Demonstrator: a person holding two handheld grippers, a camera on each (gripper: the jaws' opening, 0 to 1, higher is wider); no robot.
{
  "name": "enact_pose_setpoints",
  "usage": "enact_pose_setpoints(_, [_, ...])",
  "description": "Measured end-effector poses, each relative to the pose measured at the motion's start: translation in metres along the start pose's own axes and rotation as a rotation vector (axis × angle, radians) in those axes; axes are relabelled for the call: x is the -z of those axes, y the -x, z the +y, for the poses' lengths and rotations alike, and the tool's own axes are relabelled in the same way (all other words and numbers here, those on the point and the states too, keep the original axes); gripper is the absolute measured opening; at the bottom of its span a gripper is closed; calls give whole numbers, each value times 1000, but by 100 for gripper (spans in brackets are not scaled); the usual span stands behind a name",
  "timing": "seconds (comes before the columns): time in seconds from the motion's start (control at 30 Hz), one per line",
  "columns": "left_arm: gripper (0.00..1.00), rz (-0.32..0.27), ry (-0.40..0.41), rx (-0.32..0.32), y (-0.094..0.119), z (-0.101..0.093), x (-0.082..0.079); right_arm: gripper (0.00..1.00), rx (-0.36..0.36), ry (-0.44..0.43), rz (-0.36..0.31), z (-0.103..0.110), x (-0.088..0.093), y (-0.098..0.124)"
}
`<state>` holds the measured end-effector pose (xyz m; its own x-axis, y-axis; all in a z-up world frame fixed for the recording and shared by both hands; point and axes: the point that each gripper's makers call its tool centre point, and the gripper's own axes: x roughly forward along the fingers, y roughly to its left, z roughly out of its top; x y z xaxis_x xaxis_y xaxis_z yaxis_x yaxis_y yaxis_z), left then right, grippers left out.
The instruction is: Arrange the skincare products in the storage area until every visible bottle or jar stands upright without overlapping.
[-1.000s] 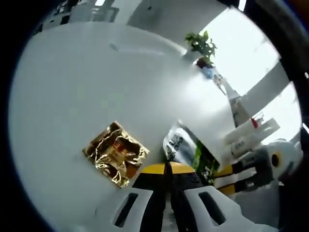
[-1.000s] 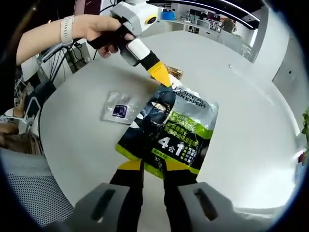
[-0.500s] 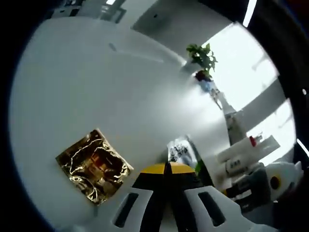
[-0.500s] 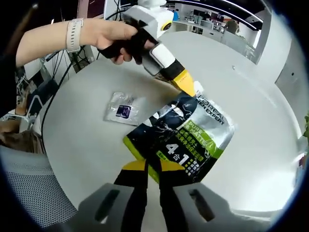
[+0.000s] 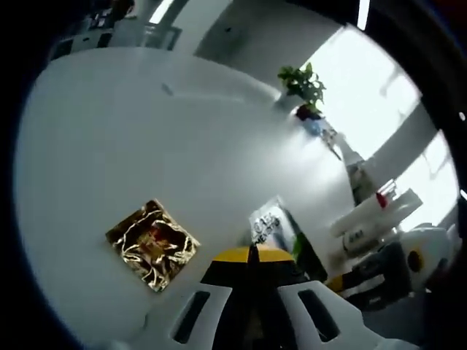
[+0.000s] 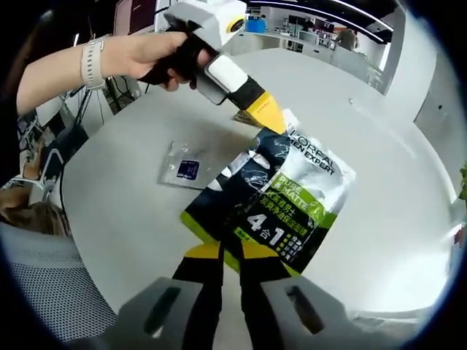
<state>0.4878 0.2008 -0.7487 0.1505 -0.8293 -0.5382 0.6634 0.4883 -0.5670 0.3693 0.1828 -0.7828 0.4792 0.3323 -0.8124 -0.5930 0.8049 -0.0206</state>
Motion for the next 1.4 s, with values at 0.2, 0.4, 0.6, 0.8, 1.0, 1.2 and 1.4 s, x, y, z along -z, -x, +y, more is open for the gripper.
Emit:
enact_pose_setpoints(0.2, [0,-80,-60,-44,16,-10,1,14,5,-11,-24,2,2,12])
enact_pose_setpoints(0.4, [0,-128,-89,-44,32,-20,-11,12,31,-23,-63,0,6,29])
enact_pose_setpoints(0.6, [0,-207,-101,-25,50,-36,-28,13,40,-56,-114,-1,5,49])
enact_pose_setpoints(0.8, [0,-249,-123,-8,64,-52,-35,14,44,-79,-140,-3,6,55])
enact_pose_setpoints(1.0, [0,-276,-125,12,73,-72,-32,16,56,-73,-155,-5,7,59])
enact_pose_setpoints(1.2, [0,-293,-155,30,84,-89,-29,20,58,-73,-175,-4,9,63])
enact_pose_setpoints(1.4, [0,-322,-150,40,97,-96,-31,24,42,-65,-199,1,8,65])
